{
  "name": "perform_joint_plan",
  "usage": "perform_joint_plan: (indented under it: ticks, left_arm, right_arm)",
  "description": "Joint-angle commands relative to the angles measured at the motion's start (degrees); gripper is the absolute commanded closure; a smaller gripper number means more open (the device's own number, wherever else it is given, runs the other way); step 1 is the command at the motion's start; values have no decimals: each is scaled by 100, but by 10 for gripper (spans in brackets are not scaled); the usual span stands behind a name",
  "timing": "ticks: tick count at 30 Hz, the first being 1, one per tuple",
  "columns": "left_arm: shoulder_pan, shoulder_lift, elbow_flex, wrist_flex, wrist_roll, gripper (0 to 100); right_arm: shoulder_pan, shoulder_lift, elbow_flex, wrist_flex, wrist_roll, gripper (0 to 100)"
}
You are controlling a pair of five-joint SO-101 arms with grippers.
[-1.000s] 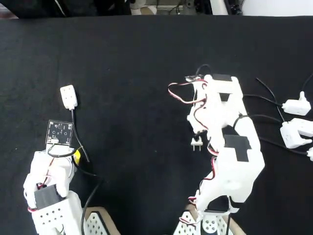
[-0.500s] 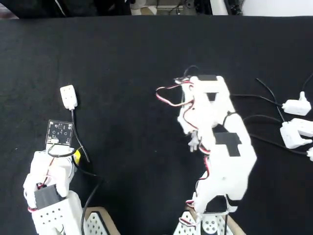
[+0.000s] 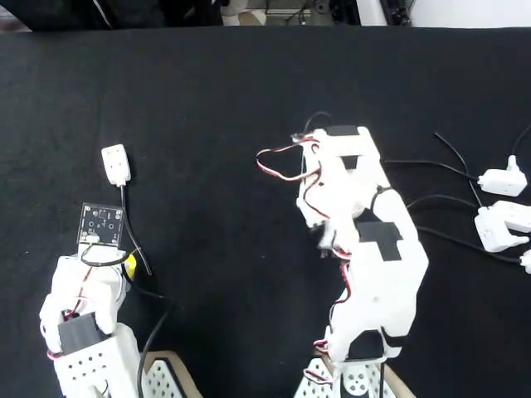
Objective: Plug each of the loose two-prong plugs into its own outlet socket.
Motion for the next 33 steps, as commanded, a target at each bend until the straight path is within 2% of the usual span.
perform_joint_plan:
  ticks: [1,7,12,14,18,24,33]
  left_arm:
    - [-13,-53,66,9,-53,741]
    - [-13,-53,66,9,-53,741]
    - [-22,-53,66,9,-53,741]
    - [-22,-53,66,9,-53,741]
    - [-22,-53,66,18,-53,741]
    - [-13,-53,66,18,-53,741]
    - [-13,-53,66,18,-53,741]
  right_arm:
    - [-273,127,-119,220,-448,976]
    - [-255,119,-400,598,-668,958]
    - [-26,101,-927,1363,-659,796]
    - [70,92,-1112,1626,-633,762]
    - [237,92,-1244,1635,-299,792]
    - [387,92,-1226,1635,-246,831]
    - [466,92,-725,1626,0,830]
